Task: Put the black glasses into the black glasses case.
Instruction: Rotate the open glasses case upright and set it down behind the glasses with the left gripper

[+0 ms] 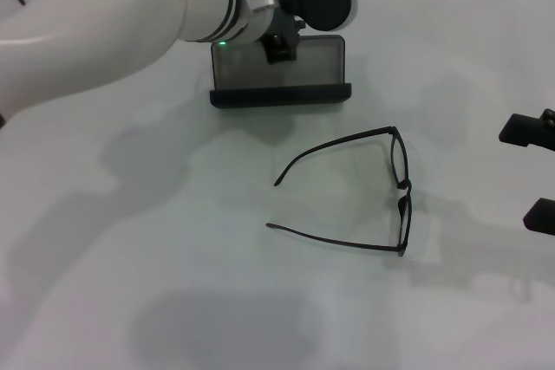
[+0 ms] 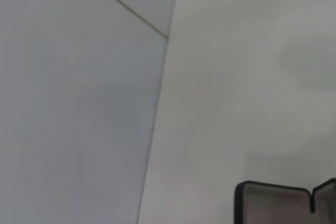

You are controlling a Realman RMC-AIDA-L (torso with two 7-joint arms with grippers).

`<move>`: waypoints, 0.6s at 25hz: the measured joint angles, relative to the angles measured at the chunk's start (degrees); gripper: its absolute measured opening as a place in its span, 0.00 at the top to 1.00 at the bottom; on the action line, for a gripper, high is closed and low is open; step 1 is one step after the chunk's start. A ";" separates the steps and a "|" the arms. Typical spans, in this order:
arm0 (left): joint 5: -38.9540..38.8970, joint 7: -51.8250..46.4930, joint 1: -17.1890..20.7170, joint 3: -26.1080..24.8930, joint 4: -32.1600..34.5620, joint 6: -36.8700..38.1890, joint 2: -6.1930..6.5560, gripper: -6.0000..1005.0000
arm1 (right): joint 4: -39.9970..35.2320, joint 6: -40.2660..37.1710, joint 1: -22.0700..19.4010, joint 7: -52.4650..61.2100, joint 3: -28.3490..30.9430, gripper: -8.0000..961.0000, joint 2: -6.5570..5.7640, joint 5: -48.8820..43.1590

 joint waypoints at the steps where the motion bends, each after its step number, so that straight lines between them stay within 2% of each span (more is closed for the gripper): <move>1: 0.02 0.12 -0.11 -0.04 -0.56 -0.09 0.02 0.92 | 0.01 0.00 -0.06 0.00 0.00 0.09 0.00 0.02; 15: -2.19 1.20 -0.68 2.00 -7.37 -0.12 -0.23 0.93 | 0.10 1.32 -0.31 0.00 -0.03 0.10 0.58 0.24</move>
